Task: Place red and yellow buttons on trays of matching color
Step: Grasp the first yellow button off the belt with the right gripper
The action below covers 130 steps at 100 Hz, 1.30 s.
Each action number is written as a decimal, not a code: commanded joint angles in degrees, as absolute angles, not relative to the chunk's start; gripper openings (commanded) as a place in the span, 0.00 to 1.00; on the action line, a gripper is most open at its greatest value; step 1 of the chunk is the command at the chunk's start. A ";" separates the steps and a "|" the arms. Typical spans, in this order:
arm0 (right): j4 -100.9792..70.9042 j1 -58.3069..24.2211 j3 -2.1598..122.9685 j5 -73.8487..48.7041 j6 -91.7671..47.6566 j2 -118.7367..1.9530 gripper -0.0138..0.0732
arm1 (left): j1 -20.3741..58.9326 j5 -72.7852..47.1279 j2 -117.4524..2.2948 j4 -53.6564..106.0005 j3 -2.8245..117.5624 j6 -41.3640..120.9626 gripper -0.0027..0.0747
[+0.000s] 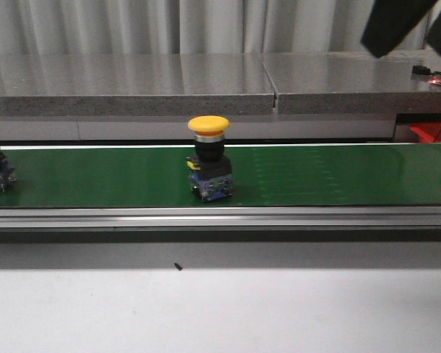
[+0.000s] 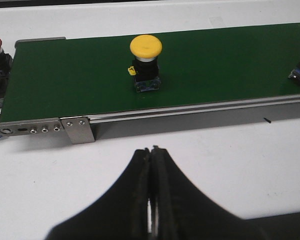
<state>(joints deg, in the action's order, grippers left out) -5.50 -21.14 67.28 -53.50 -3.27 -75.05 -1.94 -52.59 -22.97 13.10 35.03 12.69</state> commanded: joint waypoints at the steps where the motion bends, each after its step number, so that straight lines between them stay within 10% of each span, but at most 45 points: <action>1: -6.50 -23.57 72.62 -55.20 -5.80 -77.79 0.80 | -1.39 -49.12 -23.41 14.23 36.50 12.66 0.01; 71: -7.70 -29.68 82.80 -53.64 -10.90 -96.30 0.80 | -1.39 -49.12 -23.41 14.23 36.50 12.66 0.01; 102: -7.70 -29.68 82.80 -52.56 -11.09 -96.92 0.50 | -1.39 -49.12 -23.41 14.23 36.50 12.66 0.01; 130: -7.70 -28.84 82.80 -53.05 -11.09 -94.86 0.48 | -1.39 -49.12 -23.41 14.23 36.50 12.66 0.01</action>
<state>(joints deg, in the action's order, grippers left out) -6.96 -29.63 80.83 -54.20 -10.49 -98.95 -1.94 -52.59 -22.97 13.10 35.03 12.69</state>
